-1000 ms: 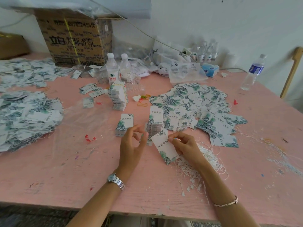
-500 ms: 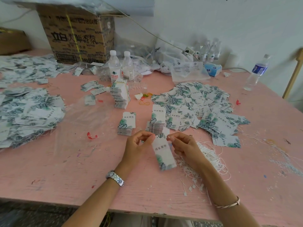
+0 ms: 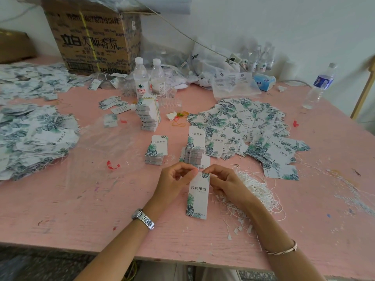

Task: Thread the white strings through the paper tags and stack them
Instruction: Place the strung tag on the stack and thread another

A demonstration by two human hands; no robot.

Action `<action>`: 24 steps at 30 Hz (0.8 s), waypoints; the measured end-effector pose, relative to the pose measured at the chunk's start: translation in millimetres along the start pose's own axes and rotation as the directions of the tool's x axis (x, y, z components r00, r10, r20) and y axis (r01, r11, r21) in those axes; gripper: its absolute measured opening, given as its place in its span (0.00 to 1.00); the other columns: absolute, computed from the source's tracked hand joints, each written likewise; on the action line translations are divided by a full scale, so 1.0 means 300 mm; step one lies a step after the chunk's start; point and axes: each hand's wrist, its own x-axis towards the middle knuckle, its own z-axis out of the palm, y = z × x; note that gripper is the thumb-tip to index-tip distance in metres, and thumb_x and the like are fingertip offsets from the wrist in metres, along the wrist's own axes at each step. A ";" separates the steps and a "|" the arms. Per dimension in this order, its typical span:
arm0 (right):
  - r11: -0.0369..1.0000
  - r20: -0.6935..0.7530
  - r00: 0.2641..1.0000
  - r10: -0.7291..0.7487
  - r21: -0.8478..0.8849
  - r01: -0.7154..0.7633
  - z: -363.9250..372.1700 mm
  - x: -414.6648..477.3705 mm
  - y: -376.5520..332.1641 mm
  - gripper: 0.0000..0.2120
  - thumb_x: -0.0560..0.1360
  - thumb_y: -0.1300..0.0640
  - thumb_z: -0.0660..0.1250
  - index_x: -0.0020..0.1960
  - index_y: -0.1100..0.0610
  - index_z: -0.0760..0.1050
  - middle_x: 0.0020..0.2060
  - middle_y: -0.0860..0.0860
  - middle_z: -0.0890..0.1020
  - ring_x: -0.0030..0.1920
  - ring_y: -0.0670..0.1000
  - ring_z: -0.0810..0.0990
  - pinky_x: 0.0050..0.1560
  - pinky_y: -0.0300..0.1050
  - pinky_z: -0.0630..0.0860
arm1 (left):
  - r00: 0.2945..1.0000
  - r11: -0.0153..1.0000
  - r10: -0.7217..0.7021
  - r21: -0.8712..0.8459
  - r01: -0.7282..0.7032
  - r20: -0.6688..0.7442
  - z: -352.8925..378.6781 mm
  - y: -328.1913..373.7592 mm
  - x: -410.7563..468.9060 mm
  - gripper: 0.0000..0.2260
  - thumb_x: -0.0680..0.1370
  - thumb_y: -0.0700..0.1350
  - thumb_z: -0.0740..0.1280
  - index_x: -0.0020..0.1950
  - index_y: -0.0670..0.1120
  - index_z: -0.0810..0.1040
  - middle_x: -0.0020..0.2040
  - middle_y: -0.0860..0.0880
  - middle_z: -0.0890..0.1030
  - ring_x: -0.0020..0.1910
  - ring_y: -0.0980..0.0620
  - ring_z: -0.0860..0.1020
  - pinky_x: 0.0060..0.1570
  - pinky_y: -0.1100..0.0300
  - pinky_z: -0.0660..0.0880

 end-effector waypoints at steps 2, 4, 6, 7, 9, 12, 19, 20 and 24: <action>1.000 0.005 1.000 -0.009 -0.013 0.009 0.001 0.000 0.003 0.05 0.82 0.63 0.63 0.52 0.60 0.77 0.35 0.61 0.69 0.26 0.46 0.61 0.26 0.37 0.64 | 1.000 1.000 0.003 0.010 -0.003 0.006 0.002 0.002 -0.003 0.03 0.73 0.50 0.74 0.45 0.55 0.85 0.43 0.50 0.86 0.42 0.45 0.83 0.43 0.37 0.77; 0.999 0.021 0.999 -0.028 -0.030 0.029 0.001 -0.001 0.002 0.04 0.81 0.62 0.63 0.52 0.60 0.77 0.34 0.61 0.70 0.25 0.45 0.62 0.25 0.36 0.64 | 1.000 1.000 -0.001 0.007 0.001 0.008 0.004 0.004 -0.003 0.04 0.72 0.51 0.74 0.45 0.55 0.85 0.43 0.50 0.86 0.41 0.47 0.83 0.42 0.43 0.78; 0.998 0.041 0.998 -0.048 -0.048 0.050 0.003 -0.004 -0.001 0.04 0.81 0.62 0.63 0.51 0.59 0.77 0.35 0.61 0.71 0.23 0.44 0.63 0.25 0.34 0.65 | 1.000 1.000 -0.005 -0.002 0.005 0.015 0.007 0.008 -0.003 0.03 0.71 0.52 0.74 0.44 0.56 0.85 0.43 0.50 0.86 0.41 0.52 0.82 0.41 0.54 0.79; 0.997 0.048 0.997 -0.054 -0.054 0.057 0.004 -0.005 -0.002 0.03 0.81 0.62 0.63 0.51 0.60 0.76 0.35 0.61 0.71 0.23 0.44 0.64 0.24 0.34 0.66 | 1.000 1.000 -0.006 -0.007 0.007 0.020 0.008 0.010 -0.004 0.03 0.71 0.53 0.74 0.43 0.56 0.85 0.43 0.50 0.86 0.41 0.53 0.82 0.40 0.57 0.79; 0.996 0.053 0.997 -0.055 -0.062 0.059 0.005 -0.007 -0.003 0.04 0.82 0.63 0.62 0.51 0.59 0.76 0.35 0.61 0.71 0.23 0.44 0.65 0.25 0.34 0.66 | 1.000 1.000 -0.006 -0.012 0.006 0.026 0.009 0.012 -0.006 0.04 0.71 0.52 0.74 0.44 0.54 0.85 0.42 0.50 0.86 0.41 0.54 0.83 0.38 0.61 0.79; 0.996 0.060 0.997 -0.052 -0.074 0.056 0.010 -0.011 -0.007 0.06 0.82 0.66 0.60 0.51 0.58 0.75 0.36 0.61 0.71 0.24 0.44 0.65 0.25 0.35 0.67 | 0.999 1.000 -0.012 -0.010 0.012 0.032 0.010 0.011 -0.007 0.06 0.72 0.50 0.74 0.46 0.49 0.84 0.43 0.48 0.86 0.41 0.49 0.83 0.40 0.55 0.80; 0.997 0.043 0.998 -0.035 -0.061 0.037 0.019 -0.013 -0.013 0.05 0.82 0.65 0.60 0.52 0.61 0.74 0.37 0.62 0.72 0.26 0.46 0.65 0.26 0.35 0.66 | 0.997 0.990 0.074 0.125 -0.073 -0.004 0.012 0.007 -0.012 0.05 0.75 0.47 0.76 0.49 0.50 0.83 0.47 0.54 0.83 0.40 0.55 0.78 0.39 0.59 0.70; 0.998 0.042 0.999 -0.034 -0.060 0.036 0.017 -0.013 -0.011 0.04 0.82 0.65 0.60 0.53 0.61 0.74 0.38 0.62 0.72 0.27 0.46 0.66 0.26 0.35 0.66 | 0.993 0.982 0.114 0.155 -0.112 -0.005 0.012 0.008 -0.014 0.05 0.75 0.47 0.76 0.49 0.50 0.83 0.49 0.55 0.82 0.41 0.56 0.78 0.40 0.62 0.69; 0.999 0.048 0.998 -0.035 -0.032 0.036 0.012 -0.009 0.003 0.06 0.82 0.64 0.61 0.52 0.57 0.75 0.39 0.61 0.74 0.28 0.47 0.68 0.27 0.36 0.66 | 0.977 0.940 0.213 0.265 -0.214 0.034 0.015 0.012 -0.021 0.06 0.73 0.42 0.77 0.49 0.49 0.85 0.54 0.53 0.79 0.45 0.54 0.78 0.45 0.68 0.68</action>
